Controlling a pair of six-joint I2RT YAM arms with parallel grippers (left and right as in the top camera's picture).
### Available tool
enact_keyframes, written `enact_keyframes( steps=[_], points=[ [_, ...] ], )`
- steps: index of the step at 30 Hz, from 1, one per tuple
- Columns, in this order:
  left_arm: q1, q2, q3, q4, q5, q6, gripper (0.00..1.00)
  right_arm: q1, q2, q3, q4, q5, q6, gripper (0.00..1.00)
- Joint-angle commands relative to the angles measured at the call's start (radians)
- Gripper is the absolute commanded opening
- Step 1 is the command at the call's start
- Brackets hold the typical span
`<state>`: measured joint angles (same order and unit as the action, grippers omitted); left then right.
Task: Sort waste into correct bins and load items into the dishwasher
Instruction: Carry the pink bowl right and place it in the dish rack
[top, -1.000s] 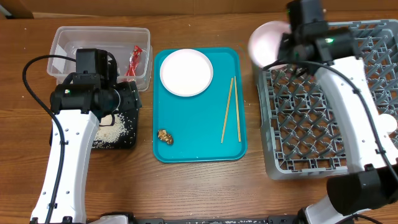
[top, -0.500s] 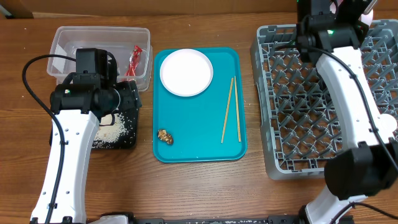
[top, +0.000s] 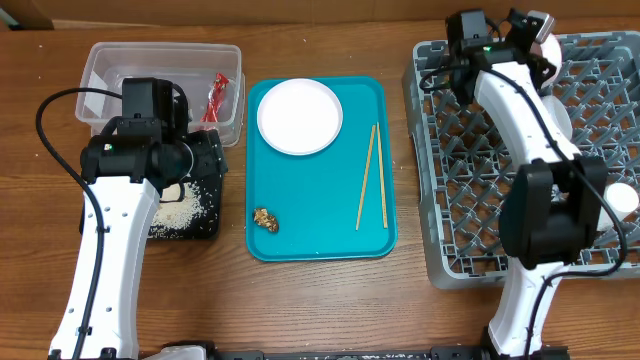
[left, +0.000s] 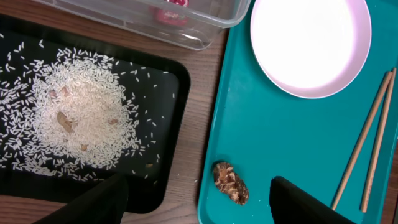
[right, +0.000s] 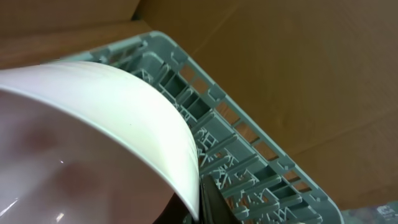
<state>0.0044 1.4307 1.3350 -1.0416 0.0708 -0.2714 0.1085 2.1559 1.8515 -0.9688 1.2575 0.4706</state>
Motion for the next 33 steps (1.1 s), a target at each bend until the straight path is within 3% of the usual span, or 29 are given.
enact_keyframes(
  steps=[1, 14, 29, 33],
  points=[
    [0.002, 0.005, 0.009, -0.001, 0.008, -0.014, 0.75, -0.024, 0.029, 0.006, 0.006, 0.031, 0.014, 0.04],
    [0.002, 0.006, 0.009, 0.005, 0.008, -0.014, 0.75, 0.004, 0.070, 0.000, -0.103, -0.133, 0.065, 0.04],
    [0.002, 0.005, 0.009, 0.006, 0.007, -0.014, 0.75, 0.010, 0.051, 0.002, -0.330, -0.490, 0.065, 0.04],
    [0.002, 0.006, 0.009, 0.006, 0.007, -0.014, 0.75, 0.010, 0.008, 0.003, -0.355, -0.520, 0.066, 0.20]
  ],
)
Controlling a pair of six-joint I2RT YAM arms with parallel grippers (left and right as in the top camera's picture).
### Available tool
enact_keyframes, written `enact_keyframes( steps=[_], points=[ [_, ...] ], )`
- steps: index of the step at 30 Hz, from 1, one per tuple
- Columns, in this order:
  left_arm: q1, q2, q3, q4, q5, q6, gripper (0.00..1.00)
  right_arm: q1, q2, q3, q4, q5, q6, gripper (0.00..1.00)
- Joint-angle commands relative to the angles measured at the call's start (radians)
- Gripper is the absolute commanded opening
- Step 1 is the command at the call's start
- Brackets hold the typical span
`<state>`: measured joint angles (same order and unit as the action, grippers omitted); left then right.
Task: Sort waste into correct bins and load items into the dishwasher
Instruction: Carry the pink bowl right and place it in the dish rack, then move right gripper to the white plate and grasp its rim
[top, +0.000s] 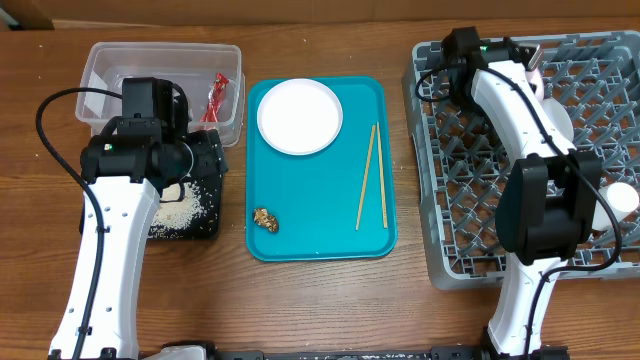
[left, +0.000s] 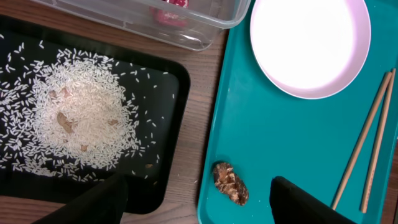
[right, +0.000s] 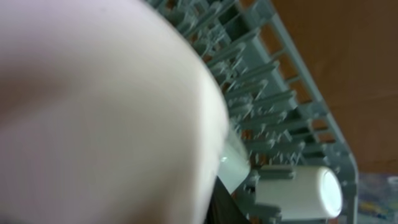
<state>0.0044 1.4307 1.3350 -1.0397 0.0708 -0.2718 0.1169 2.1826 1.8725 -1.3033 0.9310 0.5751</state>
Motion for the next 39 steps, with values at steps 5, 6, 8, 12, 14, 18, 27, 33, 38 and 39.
enact_keyframes(
  steps=[5, 6, 8, 12, 14, 18, 27, 33, 38, 39],
  points=[
    [0.002, 0.006, 0.009, 0.004, 0.008, -0.013, 0.75, 0.001, -0.121, -0.018, -0.026, -0.228, -0.039, 0.70],
    [0.002, 0.006, 0.009, 0.004, 0.008, -0.013, 0.75, 0.001, -0.139, -0.018, -0.025, -0.236, -0.040, 0.72],
    [0.002, 0.006, 0.009, 0.004, 0.007, -0.013, 0.75, 0.001, -0.193, -0.018, -0.019, -0.259, -0.040, 0.81],
    [0.002, 0.006, 0.009, 0.003, 0.008, -0.013, 0.75, 0.001, -0.286, -0.018, 0.011, -0.333, -0.058, 1.00],
    [0.002, 0.006, 0.009, 0.004, 0.008, -0.013, 0.75, 0.001, -0.327, -0.018, 0.034, -0.409, -0.059, 1.00],
    [0.002, 0.006, 0.009, 0.004, 0.008, -0.013, 0.75, 0.001, -0.372, -0.018, 0.113, -0.797, -0.304, 1.00],
    [0.002, 0.006, 0.009, 0.004, 0.008, -0.013, 0.76, 0.059, -0.349, -0.021, 0.216, -1.238, -0.375, 1.00],
    [0.002, 0.006, 0.009, 0.003, 0.008, -0.013, 0.77, 0.161, -0.258, -0.021, 0.272, -1.236, -0.369, 0.99],
    [0.002, 0.006, 0.009, 0.004, 0.008, -0.013, 0.77, 0.249, -0.126, -0.021, 0.296, -1.199, -0.287, 0.94],
    [0.002, 0.006, 0.009, 0.003, 0.008, -0.013, 0.77, 0.259, -0.105, -0.021, 0.302, -1.190, -0.267, 0.94]
  ],
)
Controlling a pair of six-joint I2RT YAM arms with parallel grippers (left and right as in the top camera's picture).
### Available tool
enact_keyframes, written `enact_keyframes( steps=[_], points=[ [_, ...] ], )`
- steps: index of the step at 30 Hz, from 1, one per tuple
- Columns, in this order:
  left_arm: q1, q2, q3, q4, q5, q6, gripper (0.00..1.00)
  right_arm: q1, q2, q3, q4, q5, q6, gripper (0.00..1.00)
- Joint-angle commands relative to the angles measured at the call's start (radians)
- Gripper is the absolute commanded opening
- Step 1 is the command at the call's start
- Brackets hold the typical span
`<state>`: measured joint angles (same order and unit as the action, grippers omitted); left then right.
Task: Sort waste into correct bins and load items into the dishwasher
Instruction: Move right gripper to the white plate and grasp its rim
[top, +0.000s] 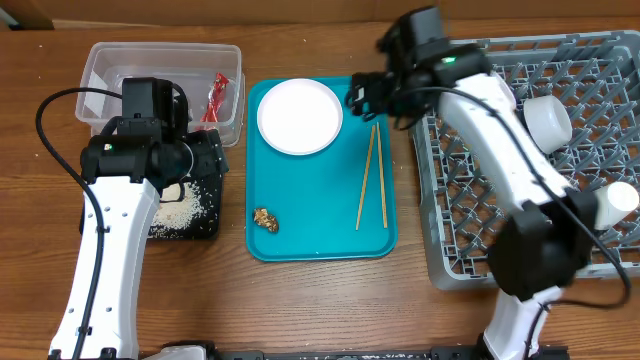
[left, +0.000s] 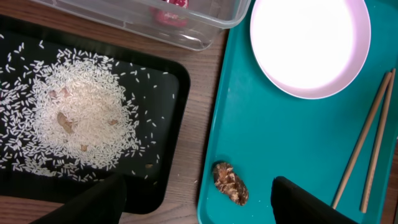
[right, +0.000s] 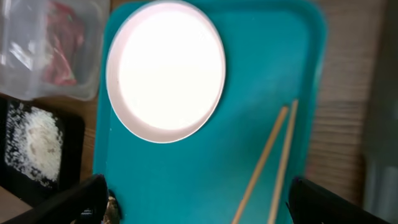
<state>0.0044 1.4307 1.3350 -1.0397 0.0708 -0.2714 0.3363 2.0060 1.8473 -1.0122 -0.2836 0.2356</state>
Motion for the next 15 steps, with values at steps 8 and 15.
enact_keyframes(
  steps=[8, 15],
  points=[
    [0.002, 0.008, 0.009, 0.004, 0.008, -0.014, 0.77, 0.109, 0.217, 0.004, 0.129, 0.029, 0.163, 0.80],
    [0.002, 0.008, 0.009, 0.003, 0.008, -0.014, 0.77, 0.136, 0.296, 0.004, 0.166, 0.127, 0.286, 0.74]
  ],
)
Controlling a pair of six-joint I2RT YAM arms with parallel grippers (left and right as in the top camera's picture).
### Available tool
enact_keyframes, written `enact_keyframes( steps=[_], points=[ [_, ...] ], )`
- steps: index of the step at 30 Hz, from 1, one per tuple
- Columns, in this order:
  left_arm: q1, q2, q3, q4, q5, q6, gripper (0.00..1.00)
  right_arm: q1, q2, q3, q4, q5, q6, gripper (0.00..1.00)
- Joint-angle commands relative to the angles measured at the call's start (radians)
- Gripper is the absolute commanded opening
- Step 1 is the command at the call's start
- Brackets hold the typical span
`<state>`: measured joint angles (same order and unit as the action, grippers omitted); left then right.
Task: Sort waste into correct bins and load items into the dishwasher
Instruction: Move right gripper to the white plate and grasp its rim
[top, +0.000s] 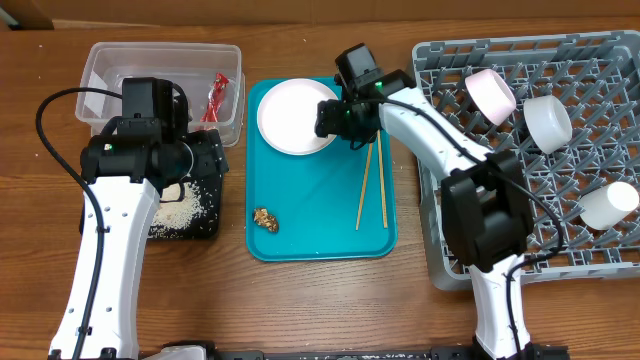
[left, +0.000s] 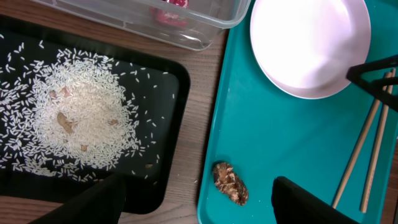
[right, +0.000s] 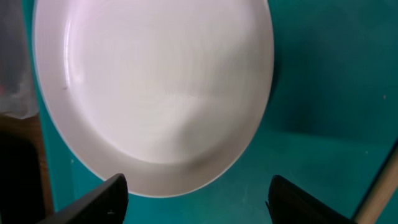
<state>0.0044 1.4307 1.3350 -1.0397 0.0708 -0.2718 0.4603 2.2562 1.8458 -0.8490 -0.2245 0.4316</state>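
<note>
A white plate (top: 296, 117) lies at the back of the teal tray (top: 320, 235). My right gripper (top: 337, 117) hangs open low over the plate's right rim; its wrist view is filled by the plate (right: 155, 93), with a dark finger (right: 102, 200) at each lower corner. Two chopsticks (top: 372, 180) lie on the tray's right side and a brown food scrap (top: 265, 218) at its front left. My left gripper (left: 199, 208) is open, held above the gap between the black rice tray (left: 168, 87) and the scrap (left: 230, 182).
A clear bin (top: 120, 60) holding a red wrapper (top: 217, 95) stands at the back left. The grey dish rack (top: 500, 230) on the right holds a pink bowl (top: 490, 92), a white bowl (top: 548, 117) and a white cup (top: 607, 208).
My right gripper, open both times, has moved left and down from the tray's back right corner to just over the plate's right rim. The left arm has not moved.
My right gripper first held a pale pink bowl over the back of the dish rack, and still held it there a second later. Then it was open and empty by the tray. Now the pink bowl rests in the rack and the gripper hangs over the plate.
</note>
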Motion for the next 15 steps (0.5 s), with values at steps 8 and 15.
enact_keyframes(
  steps=[8, 15],
  points=[
    [0.002, 0.007, 0.009, 0.003, 0.008, -0.013, 0.77, 0.016, 0.072, 0.006, -0.001, 0.106, 0.111, 0.55],
    [0.002, 0.008, 0.009, 0.003, 0.007, -0.013, 0.78, -0.006, 0.072, 0.006, -0.155, 0.272, 0.150, 0.23]
  ],
)
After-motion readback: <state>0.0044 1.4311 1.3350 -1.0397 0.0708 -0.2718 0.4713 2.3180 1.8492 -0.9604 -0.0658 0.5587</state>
